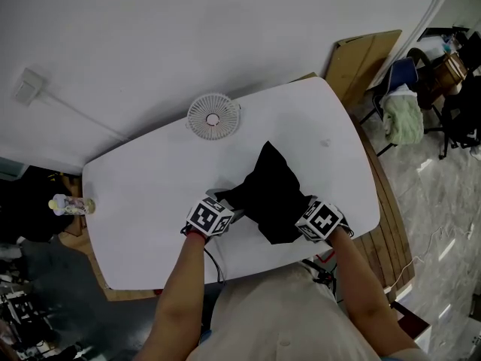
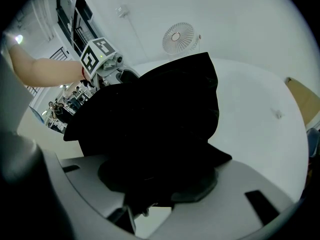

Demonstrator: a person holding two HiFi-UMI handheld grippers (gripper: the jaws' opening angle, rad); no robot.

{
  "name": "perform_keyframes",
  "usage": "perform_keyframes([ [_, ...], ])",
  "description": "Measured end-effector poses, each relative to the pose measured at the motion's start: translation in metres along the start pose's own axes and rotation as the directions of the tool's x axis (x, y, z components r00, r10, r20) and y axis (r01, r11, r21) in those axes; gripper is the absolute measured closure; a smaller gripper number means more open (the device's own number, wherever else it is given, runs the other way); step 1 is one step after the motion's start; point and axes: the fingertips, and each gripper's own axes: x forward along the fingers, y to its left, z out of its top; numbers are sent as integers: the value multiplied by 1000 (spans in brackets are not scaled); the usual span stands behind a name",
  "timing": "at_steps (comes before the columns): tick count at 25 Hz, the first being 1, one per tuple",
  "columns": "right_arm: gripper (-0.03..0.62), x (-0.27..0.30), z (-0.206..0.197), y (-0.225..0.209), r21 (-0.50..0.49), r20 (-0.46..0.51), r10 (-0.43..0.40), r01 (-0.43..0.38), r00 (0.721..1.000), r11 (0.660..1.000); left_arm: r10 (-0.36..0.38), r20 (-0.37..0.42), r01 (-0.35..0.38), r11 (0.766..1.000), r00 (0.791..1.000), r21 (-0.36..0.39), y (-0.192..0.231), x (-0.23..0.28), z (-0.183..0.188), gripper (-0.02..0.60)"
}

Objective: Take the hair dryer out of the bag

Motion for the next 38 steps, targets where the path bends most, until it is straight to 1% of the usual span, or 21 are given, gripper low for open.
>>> perform_keyframes([
  [2,399,0,-1,1,0,0,1,-1,1000,1000,-2,-15,3,1000,1000,31,-2,2,0,267],
  [3,399,-1,-2,1,2,1,3,-3,1000,1000,-7,-26,8,999,1000,49,-4,3,-1,301],
  [5,399,-2,-4,2,7,3,11,-11,1000,1000,-8,-49,11,998,999,68,-7,3,-3,463],
  [6,399,-3,-5,2,11,4,18,-18,1000,1000,0,-52,3,998,999,56,-7,2,-3,526],
  [7,401,-5,-7,2,13,7,26,-26,1000,1000,9,-47,-7,1000,999,29,-6,0,-3,555],
  [9,401,-10,-10,2,12,14,44,-44,999,999,34,-25,-34,999,999,-34,-1,-7,0,558],
  [11,401,-15,-14,1,-3,14,62,-62,998,998,77,-6,-77,993,997,-91,6,-17,2,560],
  [13,401,-19,-20,1,-36,0,69,-69,998,997,142,12,-138,978,990,-157,18,-32,0,560],
  [14,401,-21,-23,1,-58,-10,66,-66,998,996,178,22,-170,965,984,-200,25,-42,-2,560],
  [15,401,-22,-25,1,-75,-18,61,-62,998,995,212,32,-198,948,977,-249,32,-52,-5,560],
  [17,402,-22,-23,2,-86,-12,59,-60,998,994,273,49,-239,905,961,-353,44,-72,-15,560],
  [19,402,-20,-19,6,-84,3,68,-68,998,994,339,50,-282,848,939,-448,53,-91,-30,560],
  [21,402,-18,-15,11,-94,7,83,-82,997,992,416,39,-333,777,908,-534,62,-111,-50,560],
  [23,404,-17,-10,15,-111,7,92,-91,996,990,489,23,-375,698,872,-610,68,-131,-72,560],
  [26,405,-18,-1,19,-123,18,98,-95,995,988,561,9,-389,584,828,-713,71,-155,-103,560],
  [27,405,-18,3,19,-124,23,97,-93,995,988,579,0,-392,553,815,-735,70,-161,-113,560],
  [28,405,-18,6,20,-125,27,96,-92,995,988,593,-10,-398,528,805,-750,68,-166,-122,560],
  [30,407,-18,11,20,-125,33,93,-88,995,988,607,-27,-406,498,794,-766,62,-171,-137,560],
  [33,407,-18,15,20,-117,42,85,-80,995,990,609,-36,-396,468,792,-790,51,-172,-152,560],
  [36,408,-20,19,16,-89,57,69,-64,996,994,615,-44,-383,432,787,-817,46,-174,-164,560],
  [38,408,-22,20,12,-57,70,52,-48,996,997,611,-43,-368,419,791,-830,43,-173,-169,560],
])
